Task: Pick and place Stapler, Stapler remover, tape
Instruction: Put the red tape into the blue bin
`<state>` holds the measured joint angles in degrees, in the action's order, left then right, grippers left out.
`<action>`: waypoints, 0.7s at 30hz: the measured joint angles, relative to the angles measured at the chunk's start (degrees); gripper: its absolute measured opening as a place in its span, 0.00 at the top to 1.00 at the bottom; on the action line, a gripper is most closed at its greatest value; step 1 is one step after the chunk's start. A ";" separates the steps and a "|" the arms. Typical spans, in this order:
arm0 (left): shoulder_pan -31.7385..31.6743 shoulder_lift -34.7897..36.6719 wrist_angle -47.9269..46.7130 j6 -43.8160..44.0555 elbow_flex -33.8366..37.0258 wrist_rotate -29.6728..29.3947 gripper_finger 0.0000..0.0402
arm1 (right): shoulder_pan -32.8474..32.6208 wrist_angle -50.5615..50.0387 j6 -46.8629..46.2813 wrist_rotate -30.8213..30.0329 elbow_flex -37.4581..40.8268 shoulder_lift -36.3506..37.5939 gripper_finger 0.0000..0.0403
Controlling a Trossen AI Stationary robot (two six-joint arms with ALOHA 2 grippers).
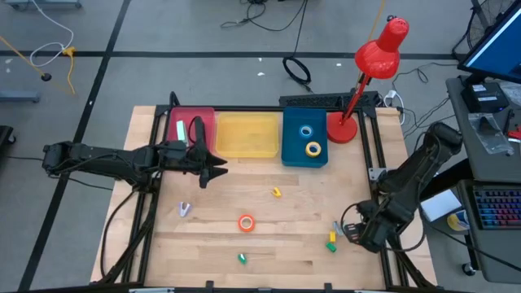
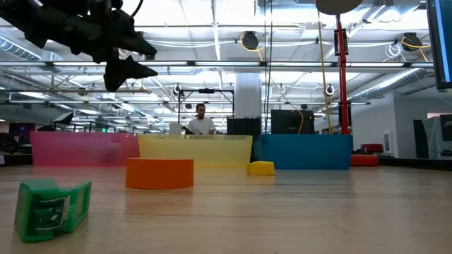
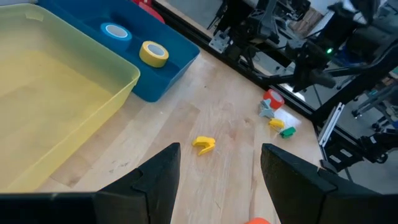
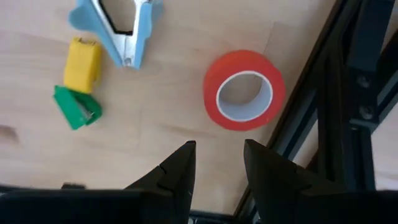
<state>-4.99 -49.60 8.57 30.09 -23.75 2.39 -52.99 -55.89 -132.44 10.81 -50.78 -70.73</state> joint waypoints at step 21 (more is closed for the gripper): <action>0.00 0.00 2.17 1.20 0.00 -0.02 0.44 | 2.41 29.07 0.15 1.09 21.89 -0.62 0.68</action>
<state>-4.99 -49.60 10.74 31.28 -23.75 2.37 -50.58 -26.81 -132.29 11.90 -28.90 -71.35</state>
